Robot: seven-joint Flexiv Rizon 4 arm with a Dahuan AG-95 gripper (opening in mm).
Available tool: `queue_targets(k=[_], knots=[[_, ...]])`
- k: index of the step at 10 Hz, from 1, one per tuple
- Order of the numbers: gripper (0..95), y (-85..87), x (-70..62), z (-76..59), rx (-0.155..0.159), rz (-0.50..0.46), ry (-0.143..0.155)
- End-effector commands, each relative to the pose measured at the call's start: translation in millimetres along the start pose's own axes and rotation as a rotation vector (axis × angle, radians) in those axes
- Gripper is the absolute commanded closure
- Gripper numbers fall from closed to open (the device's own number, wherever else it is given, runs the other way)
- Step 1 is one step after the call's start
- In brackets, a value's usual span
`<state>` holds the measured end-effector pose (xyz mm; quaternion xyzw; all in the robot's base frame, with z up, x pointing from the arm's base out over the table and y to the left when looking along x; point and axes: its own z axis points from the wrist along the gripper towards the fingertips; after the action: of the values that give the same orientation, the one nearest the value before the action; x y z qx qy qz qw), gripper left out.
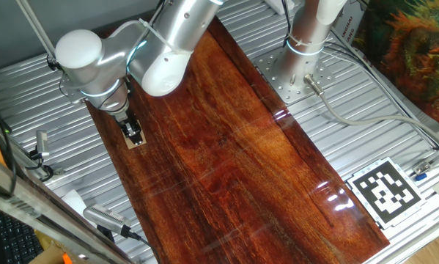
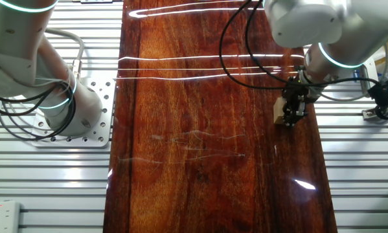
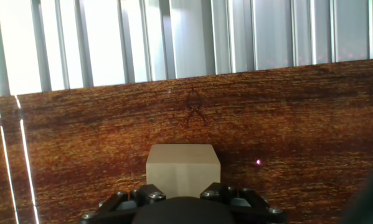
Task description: Hold a small block with the gripper and sweep it from left to right on the table
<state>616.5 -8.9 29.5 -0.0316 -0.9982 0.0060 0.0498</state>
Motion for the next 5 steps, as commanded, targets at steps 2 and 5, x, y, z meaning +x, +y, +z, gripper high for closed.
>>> queue_targets(k=[2,5], knots=[[95.0,0.7,-1.5,-1.4,-0.001,-0.003,-0.004],[95.0,0.7,-1.7,-1.1,0.000,-0.004,-0.006]])
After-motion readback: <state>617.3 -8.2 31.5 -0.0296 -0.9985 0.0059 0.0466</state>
